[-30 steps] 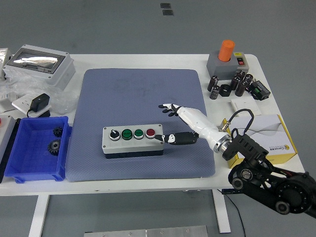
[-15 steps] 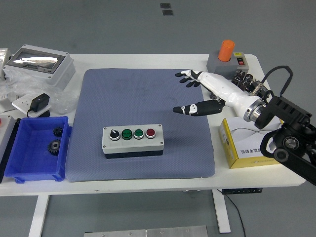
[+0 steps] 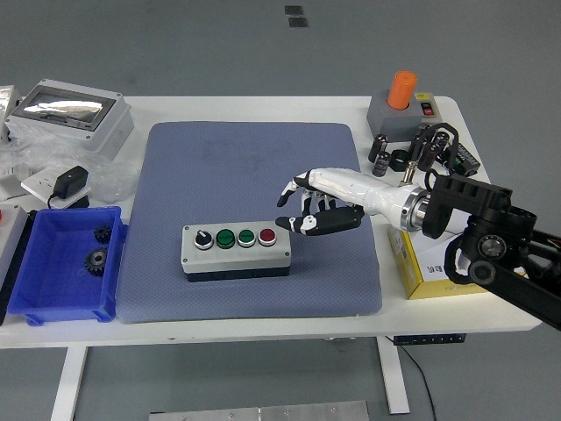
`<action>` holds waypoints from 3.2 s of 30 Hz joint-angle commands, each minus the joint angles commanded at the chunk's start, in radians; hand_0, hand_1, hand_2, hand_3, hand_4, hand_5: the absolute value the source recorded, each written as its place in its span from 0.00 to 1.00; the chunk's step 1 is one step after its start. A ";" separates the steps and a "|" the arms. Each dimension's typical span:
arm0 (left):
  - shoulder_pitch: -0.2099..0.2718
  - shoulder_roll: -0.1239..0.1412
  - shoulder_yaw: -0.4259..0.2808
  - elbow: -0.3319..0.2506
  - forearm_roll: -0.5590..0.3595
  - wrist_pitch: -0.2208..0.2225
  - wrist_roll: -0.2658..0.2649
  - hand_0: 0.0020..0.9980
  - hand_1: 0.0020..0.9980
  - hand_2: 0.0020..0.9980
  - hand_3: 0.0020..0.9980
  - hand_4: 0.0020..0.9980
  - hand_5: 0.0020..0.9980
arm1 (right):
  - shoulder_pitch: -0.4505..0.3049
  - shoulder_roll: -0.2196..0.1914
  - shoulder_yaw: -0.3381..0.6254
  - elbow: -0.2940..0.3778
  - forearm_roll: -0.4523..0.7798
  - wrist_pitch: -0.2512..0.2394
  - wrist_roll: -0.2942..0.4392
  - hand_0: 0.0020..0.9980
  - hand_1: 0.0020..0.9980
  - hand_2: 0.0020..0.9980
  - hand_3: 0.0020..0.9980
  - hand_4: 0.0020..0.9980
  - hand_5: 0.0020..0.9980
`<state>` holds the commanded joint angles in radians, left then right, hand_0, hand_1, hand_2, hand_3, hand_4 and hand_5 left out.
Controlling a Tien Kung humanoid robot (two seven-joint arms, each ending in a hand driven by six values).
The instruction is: Pick up the button,place it on the desk,press the button,press the button
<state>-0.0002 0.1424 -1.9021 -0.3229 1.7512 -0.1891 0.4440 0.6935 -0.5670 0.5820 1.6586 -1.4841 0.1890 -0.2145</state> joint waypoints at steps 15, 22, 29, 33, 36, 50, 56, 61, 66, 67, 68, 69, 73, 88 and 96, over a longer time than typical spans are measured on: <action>-0.005 0.000 -0.004 0.002 0.007 -0.003 -0.004 0.85 0.84 0.80 0.90 1.00 0.94 | 0.044 0.110 -0.116 -0.120 -0.039 -0.038 -0.011 0.02 0.06 0.16 0.77 0.50 0.82; -0.005 0.000 -0.003 0.001 0.004 -0.002 -0.004 0.85 0.84 0.80 0.90 1.00 0.96 | 0.034 0.111 -0.143 -0.135 -0.051 -0.048 -0.015 0.01 0.05 0.15 0.77 0.49 0.80; -0.007 0.001 -0.008 0.006 0.012 -0.004 -0.018 0.85 0.84 0.80 0.90 1.00 0.96 | 0.028 0.114 -0.168 -0.155 -0.062 -0.056 -0.016 0.02 0.06 0.15 0.72 0.49 0.80; -0.006 0.001 -0.009 0.007 0.013 -0.003 -0.023 0.85 0.84 0.80 0.90 1.00 0.96 | 0.022 0.104 -0.125 -0.129 -0.043 -0.073 0.012 0.02 0.06 0.15 0.72 0.49 0.80; -0.006 0.001 -0.010 0.008 0.014 -0.002 -0.025 0.85 0.84 0.80 0.90 1.00 0.97 | 0.003 0.091 -0.058 -0.096 0.000 -0.092 0.053 0.02 0.05 0.15 0.71 0.50 0.79; -0.002 -0.009 -0.015 0.009 0.025 -0.003 -0.026 0.85 0.84 0.80 0.90 1.00 0.97 | -0.265 0.206 0.259 -0.115 0.104 -0.438 0.305 0.02 0.06 0.16 0.71 0.73 0.71; -0.007 -0.015 -0.026 0.012 0.044 -0.008 -0.036 0.85 0.84 0.80 0.90 1.00 0.97 | -0.413 0.251 0.386 -0.135 0.180 -0.559 0.417 0.21 0.26 0.30 0.73 0.89 0.74; -0.005 -0.014 -0.030 0.012 0.051 -0.010 -0.035 0.85 0.84 0.80 0.90 1.00 0.97 | -0.517 0.256 0.441 -0.152 0.208 -0.582 0.456 0.73 0.73 0.75 0.84 0.96 0.83; -0.004 -0.005 -0.033 0.009 0.055 -0.014 -0.026 0.85 0.84 0.80 0.90 1.00 0.97 | -0.545 0.266 0.459 -0.166 0.227 -0.579 0.478 0.90 0.85 0.85 0.88 0.99 0.84; -0.005 -0.003 -0.034 0.009 0.057 -0.015 -0.024 0.85 0.84 0.80 0.90 1.00 0.97 | -0.545 0.269 0.461 -0.168 0.230 -0.579 0.481 0.90 0.85 0.85 0.88 0.99 0.84; -0.006 -0.001 -0.035 0.009 0.058 -0.016 -0.023 0.85 0.84 0.80 0.90 1.00 0.97 | -0.544 0.271 0.464 -0.170 0.233 -0.579 0.484 0.90 0.85 0.85 0.88 0.99 0.84; -0.006 0.001 -0.035 0.009 0.058 -0.016 -0.022 0.85 0.84 0.80 0.90 1.00 0.97 | -0.544 0.273 0.467 -0.172 0.238 -0.578 0.487 0.90 0.85 0.85 0.88 0.99 0.84; -0.007 0.006 -0.032 0.011 0.054 -0.016 -0.020 0.85 0.84 0.80 0.90 1.00 0.97 | -0.546 0.279 0.482 -0.180 0.265 -0.574 0.507 0.92 0.88 0.88 0.88 0.99 0.88; 0.037 0.014 0.009 0.015 -0.027 0.010 -0.010 0.85 0.84 0.80 0.90 1.00 0.97 | -0.568 0.321 0.484 -0.208 0.282 -0.578 0.547 0.91 0.87 0.86 0.84 1.00 0.89; 0.033 0.015 0.017 0.030 -0.041 0.012 -0.039 0.85 0.84 0.80 0.90 1.00 0.97 | -0.576 0.308 0.508 -0.204 0.279 -0.583 0.547 0.91 0.86 0.85 0.84 1.00 0.89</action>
<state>0.0332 0.1575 -1.8847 -0.2934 1.7104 -0.1773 0.4050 0.1171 -0.2590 1.0903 1.4546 -1.2053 -0.3937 0.3321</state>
